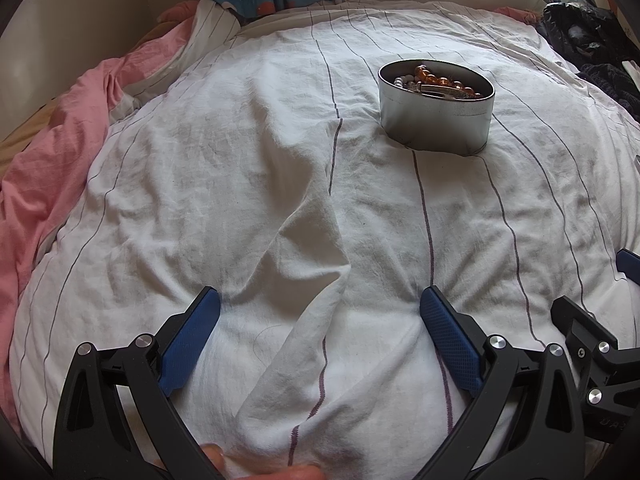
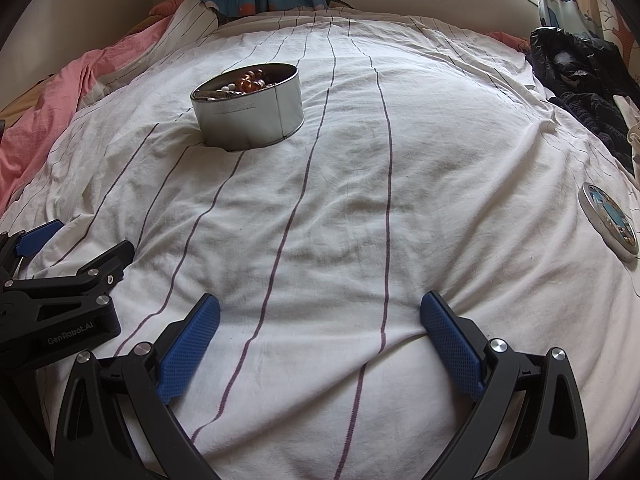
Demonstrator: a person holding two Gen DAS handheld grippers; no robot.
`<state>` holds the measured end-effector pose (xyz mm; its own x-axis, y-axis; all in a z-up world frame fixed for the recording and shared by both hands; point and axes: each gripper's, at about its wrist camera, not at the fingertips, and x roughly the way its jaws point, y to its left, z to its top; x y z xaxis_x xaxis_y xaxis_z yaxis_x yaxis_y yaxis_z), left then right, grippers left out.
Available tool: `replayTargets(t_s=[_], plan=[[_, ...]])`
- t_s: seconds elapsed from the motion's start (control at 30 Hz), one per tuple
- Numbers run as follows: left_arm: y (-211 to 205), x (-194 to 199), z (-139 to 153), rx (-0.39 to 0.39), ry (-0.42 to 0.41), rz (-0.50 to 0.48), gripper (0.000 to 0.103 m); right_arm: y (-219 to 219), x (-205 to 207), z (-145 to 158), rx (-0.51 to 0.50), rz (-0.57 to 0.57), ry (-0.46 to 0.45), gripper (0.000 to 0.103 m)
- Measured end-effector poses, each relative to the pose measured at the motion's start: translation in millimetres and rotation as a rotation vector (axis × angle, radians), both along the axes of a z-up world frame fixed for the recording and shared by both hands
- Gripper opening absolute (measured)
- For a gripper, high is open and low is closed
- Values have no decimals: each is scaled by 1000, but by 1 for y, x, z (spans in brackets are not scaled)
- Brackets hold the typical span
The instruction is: Organize jewelry
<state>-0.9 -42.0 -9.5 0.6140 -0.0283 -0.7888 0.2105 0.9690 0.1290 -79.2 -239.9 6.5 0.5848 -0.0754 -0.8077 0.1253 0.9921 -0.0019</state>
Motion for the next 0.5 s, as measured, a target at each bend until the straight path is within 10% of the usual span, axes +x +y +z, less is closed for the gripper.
replayTargets(t_s=[0.5], plan=[[-1, -1, -2, -9, 10, -1, 96, 1, 0, 0, 0, 0, 0, 96]])
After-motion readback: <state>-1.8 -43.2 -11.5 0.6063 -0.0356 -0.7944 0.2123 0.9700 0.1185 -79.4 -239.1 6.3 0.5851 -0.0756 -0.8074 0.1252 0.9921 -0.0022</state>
